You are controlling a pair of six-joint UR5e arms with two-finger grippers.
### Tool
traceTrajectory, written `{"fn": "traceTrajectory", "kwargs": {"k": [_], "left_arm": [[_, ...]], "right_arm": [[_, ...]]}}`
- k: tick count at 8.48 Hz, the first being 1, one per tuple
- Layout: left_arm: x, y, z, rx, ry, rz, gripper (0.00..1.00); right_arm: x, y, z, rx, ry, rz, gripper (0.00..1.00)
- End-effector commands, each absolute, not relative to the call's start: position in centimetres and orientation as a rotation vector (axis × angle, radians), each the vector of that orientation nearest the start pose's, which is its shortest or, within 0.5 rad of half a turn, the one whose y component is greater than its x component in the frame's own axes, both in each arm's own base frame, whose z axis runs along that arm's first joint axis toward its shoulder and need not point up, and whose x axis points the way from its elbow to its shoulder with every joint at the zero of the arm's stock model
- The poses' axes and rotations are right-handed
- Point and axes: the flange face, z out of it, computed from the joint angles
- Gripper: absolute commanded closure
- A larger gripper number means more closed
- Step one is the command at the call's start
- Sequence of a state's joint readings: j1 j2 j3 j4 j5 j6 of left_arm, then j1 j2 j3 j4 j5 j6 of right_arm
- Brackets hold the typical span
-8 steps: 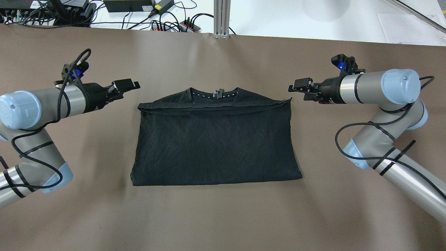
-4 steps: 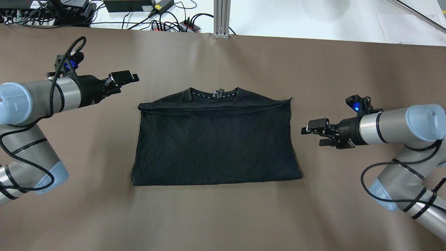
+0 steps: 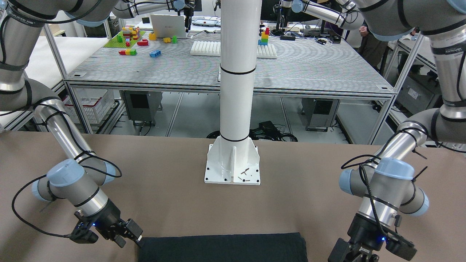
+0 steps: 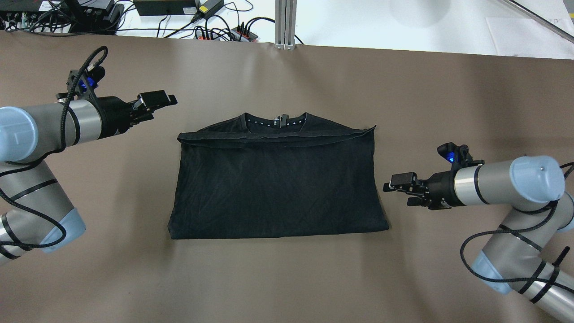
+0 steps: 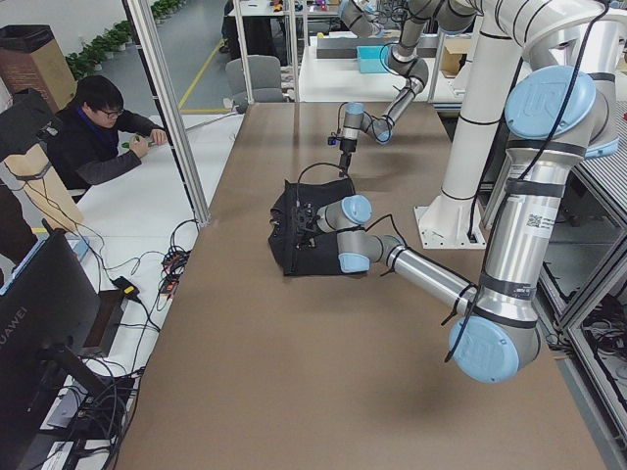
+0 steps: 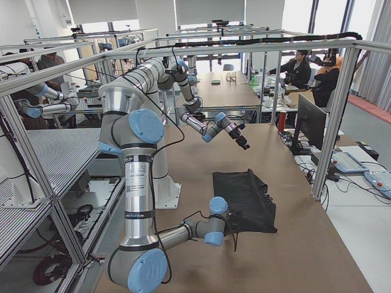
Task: Fold clothes
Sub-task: 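Move the right gripper to the folded shirt's corner nearest the robot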
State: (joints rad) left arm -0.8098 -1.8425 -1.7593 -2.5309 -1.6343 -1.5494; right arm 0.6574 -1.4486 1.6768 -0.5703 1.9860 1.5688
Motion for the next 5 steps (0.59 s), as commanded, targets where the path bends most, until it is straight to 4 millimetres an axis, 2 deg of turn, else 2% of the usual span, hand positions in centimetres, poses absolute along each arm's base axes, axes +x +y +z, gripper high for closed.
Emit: {"fn": "traceTrajectory", "kwargs": {"k": [1, 2, 5], "left_arm": [[30.3, -50.0, 32.0, 0.535, 1.339, -0.607, 0.06], [30.1, -49.8, 32.2, 0.534, 1.338, -0.607, 0.06], [29.9, -49.6, 32.1, 0.536, 1.339, -0.605, 0.06]], "right_arm": [[-39.2, -39.8, 44.3, 0.050, -1.237, 0.310, 0.07], [-38.8, -39.5, 45.1, 0.047, -1.226, 0.315, 0.07], [-39.4, -38.8, 45.5, 0.038, -1.222, 0.303, 0.08]]}}
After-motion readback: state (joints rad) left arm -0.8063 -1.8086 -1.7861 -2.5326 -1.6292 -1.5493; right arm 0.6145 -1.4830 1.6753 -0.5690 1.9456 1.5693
